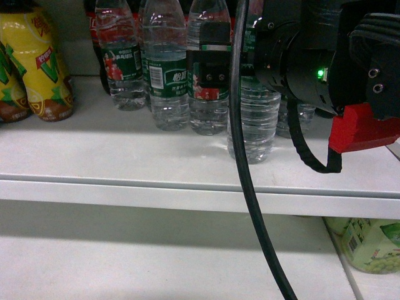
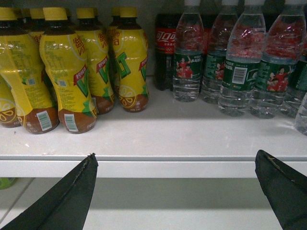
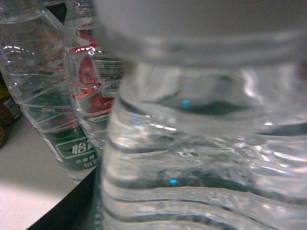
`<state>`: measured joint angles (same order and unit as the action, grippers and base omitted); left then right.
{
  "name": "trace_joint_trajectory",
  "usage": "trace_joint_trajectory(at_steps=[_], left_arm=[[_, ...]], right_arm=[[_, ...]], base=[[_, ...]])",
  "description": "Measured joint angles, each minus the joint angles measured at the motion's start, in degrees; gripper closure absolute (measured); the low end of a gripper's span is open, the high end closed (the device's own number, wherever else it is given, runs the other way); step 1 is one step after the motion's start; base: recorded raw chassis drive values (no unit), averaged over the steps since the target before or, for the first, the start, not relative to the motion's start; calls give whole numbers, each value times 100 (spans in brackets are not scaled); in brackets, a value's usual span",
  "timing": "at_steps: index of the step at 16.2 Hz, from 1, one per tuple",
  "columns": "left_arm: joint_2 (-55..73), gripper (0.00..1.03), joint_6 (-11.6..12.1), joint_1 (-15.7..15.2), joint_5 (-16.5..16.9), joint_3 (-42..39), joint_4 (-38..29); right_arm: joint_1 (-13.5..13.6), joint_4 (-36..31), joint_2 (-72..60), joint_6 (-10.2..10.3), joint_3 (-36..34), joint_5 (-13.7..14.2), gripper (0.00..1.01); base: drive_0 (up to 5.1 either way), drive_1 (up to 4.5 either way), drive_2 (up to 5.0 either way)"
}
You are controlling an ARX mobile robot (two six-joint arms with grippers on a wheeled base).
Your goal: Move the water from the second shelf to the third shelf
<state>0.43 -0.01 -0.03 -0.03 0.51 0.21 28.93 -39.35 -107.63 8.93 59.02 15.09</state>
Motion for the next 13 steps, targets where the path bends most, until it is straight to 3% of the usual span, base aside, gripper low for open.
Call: trace_joint_trajectory(at_steps=[4, 9, 13], left_arm=[[0, 5, 2, 0, 0, 0, 0], [0, 5, 0, 0, 0, 0, 0], [0, 5, 0, 0, 0, 0, -2]], right_arm=[[4, 7, 37, 24, -17, 39, 54], [190, 170, 940, 203, -935, -26, 57], [308, 402, 3001, 256, -2767, 240, 57]], base=[[0, 0, 0], [0, 0, 0], [0, 0, 0]])
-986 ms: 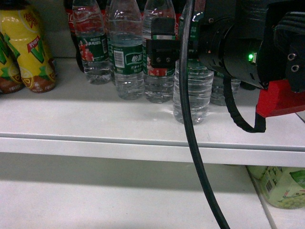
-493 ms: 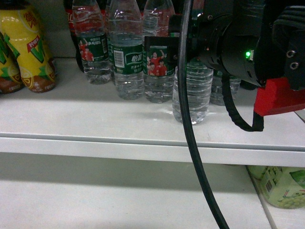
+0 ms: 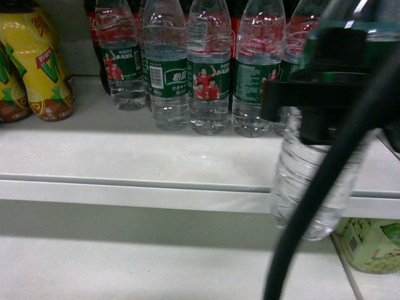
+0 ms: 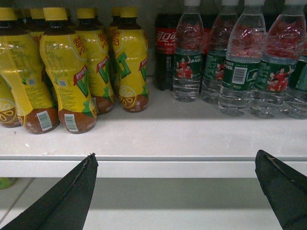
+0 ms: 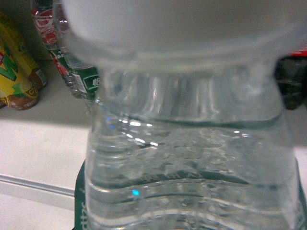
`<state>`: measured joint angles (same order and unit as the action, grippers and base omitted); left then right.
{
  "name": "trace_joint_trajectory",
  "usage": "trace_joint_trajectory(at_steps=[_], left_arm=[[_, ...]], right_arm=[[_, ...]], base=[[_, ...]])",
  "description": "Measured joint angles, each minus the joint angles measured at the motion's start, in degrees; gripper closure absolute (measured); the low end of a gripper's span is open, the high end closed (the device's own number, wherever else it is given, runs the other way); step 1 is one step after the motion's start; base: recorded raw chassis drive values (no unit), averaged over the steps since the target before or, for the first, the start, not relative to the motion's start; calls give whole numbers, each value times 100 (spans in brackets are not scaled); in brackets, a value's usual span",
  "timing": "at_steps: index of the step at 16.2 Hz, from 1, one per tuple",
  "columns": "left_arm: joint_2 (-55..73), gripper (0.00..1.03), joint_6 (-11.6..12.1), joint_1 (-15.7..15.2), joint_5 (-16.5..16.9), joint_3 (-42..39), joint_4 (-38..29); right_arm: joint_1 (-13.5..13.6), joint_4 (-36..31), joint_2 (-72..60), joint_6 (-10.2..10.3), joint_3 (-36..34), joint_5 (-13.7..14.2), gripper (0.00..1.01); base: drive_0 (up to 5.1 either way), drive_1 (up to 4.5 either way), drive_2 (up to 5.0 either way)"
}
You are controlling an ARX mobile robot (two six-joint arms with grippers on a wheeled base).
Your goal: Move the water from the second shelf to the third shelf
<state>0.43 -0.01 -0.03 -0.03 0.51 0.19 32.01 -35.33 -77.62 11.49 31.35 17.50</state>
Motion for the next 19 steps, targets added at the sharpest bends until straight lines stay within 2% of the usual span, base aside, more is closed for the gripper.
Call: trace_joint_trajectory(at_steps=[3, 6, 7, 9, 10, 12, 13, 14, 15, 16, 19], left_arm=[[0, 5, 2, 0, 0, 0, 2], [0, 5, 2, 0, 0, 0, 2], [0, 5, 0, 0, 0, 0, 2], [0, 5, 0, 0, 0, 0, 2], [0, 5, 0, 0, 0, 0, 2], [0, 5, 2, 0, 0, 0, 2], [0, 5, 2, 0, 0, 0, 2], [0, 5, 2, 0, 0, 0, 2], [0, 5, 0, 0, -2, 0, 2], [0, 5, 2, 0, 0, 0, 0], [0, 5, 0, 0, 0, 0, 2]], right_arm=[[-291, 538, 1436, -35, -820, 125, 57], [-656, 1569, 3064, -72, -1360, 229, 58], [-1043, 2133, 4059, -2, -1412, 42, 58], [-1646, 2551, 4892, 85, -1410, -72, 58], [-2072, 2841, 5226, 96, -1408, -155, 58], [-2684, 3230, 5462, 136, -1405, -374, 58], [-2817, 3427, 5545, 205, -1401, -448, 58], [-2627, 3716, 5746, 247, -1340, -260, 58], [-2402, 3947, 5952, 420, -1045, -192, 58], [-2271, 3978, 5971, 439, -977, 116, 58], [-2420, 3960, 5877, 439, -977, 96, 58]], base=[[0, 0, 0], [0, 0, 0], [0, 0, 0], [0, 0, 0], [0, 0, 0], [0, 0, 0], [0, 0, 0], [0, 0, 0], [0, 0, 0], [0, 0, 0], [0, 0, 0]])
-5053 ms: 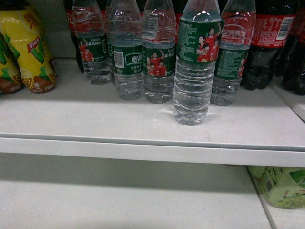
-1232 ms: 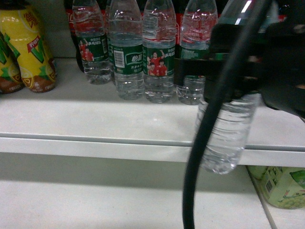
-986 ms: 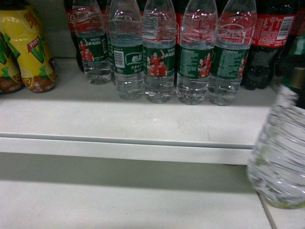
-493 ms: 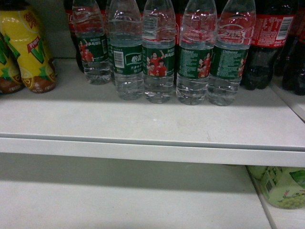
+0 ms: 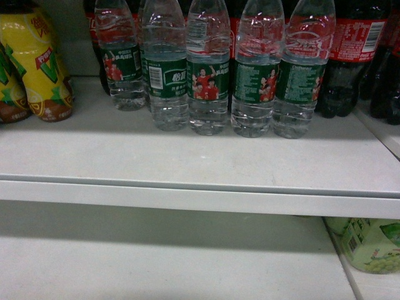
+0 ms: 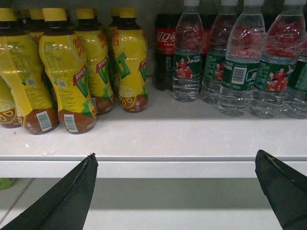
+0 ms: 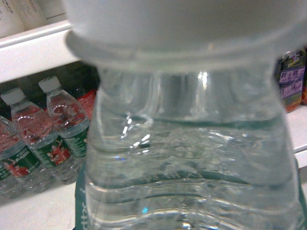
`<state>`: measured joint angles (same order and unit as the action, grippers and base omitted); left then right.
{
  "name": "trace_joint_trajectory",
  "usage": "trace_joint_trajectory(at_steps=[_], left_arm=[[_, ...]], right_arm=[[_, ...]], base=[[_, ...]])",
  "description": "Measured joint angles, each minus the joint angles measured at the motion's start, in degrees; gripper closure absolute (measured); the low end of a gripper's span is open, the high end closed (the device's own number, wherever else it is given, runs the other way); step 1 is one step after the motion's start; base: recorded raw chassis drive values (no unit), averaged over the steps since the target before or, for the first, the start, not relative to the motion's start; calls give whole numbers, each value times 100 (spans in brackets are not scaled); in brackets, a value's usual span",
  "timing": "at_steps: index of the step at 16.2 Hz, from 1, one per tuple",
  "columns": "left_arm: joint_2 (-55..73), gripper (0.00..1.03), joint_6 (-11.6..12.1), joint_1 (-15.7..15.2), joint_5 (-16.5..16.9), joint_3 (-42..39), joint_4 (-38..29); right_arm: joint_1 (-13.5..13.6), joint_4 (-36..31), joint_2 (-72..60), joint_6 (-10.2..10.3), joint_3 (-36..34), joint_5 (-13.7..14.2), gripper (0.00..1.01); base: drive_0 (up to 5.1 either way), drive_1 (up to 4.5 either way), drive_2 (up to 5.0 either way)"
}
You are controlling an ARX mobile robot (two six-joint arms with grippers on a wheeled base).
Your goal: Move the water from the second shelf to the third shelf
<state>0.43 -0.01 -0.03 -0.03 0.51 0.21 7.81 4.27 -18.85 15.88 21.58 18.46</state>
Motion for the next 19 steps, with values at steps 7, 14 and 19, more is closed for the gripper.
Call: trace_joint_trajectory(at_steps=[7, 14, 19], left_arm=[[0, 5, 2, 0, 0, 0, 0], [0, 5, 2, 0, 0, 0, 13], [0, 5, 0, 0, -11, 0, 0]], right_arm=[[0, -11, 37, 2, 0, -4, 58], [4, 11, 33, 0, -2, -13, 58], [4, 7, 33, 2, -4, -24, 58]], base=[[0, 0, 0], [0, 0, 0], [0, 0, 0]])
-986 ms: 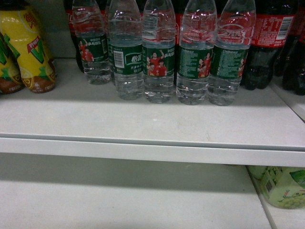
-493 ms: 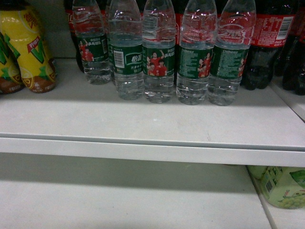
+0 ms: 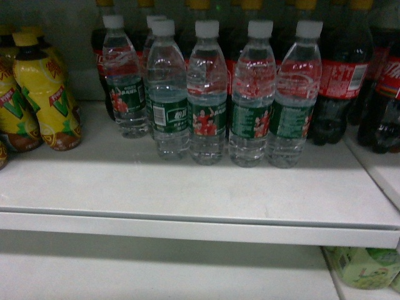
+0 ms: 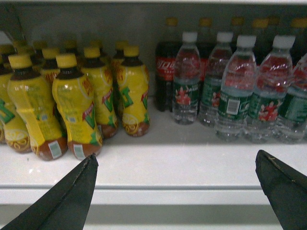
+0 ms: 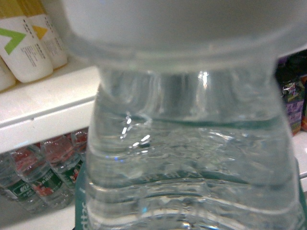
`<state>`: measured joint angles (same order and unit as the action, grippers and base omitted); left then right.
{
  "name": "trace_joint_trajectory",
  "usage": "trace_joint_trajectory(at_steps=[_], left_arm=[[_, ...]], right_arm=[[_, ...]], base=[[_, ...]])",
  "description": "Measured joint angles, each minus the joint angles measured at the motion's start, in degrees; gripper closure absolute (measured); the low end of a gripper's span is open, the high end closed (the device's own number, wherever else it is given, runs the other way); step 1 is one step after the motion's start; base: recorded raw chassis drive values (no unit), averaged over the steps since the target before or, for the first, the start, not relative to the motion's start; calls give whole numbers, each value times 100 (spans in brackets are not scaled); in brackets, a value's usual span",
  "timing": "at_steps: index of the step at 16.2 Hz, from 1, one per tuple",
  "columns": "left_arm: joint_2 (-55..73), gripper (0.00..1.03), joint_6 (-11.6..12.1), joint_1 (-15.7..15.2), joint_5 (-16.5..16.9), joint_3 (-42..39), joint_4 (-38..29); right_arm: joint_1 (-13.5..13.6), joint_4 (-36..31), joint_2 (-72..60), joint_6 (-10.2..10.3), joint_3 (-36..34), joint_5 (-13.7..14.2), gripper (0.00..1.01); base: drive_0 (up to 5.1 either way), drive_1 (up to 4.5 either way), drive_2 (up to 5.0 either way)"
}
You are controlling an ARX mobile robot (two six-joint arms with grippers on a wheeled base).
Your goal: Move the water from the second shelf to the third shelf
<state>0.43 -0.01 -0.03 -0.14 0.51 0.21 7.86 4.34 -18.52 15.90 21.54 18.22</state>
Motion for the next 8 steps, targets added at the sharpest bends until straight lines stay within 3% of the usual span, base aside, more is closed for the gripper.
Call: trace_joint_trajectory(at_steps=[8], left_arm=[[0, 5, 0, 0, 11, 0, 7]], right_arm=[[0, -9, 0, -4, 0, 4, 58]], base=[[0, 0, 0]])
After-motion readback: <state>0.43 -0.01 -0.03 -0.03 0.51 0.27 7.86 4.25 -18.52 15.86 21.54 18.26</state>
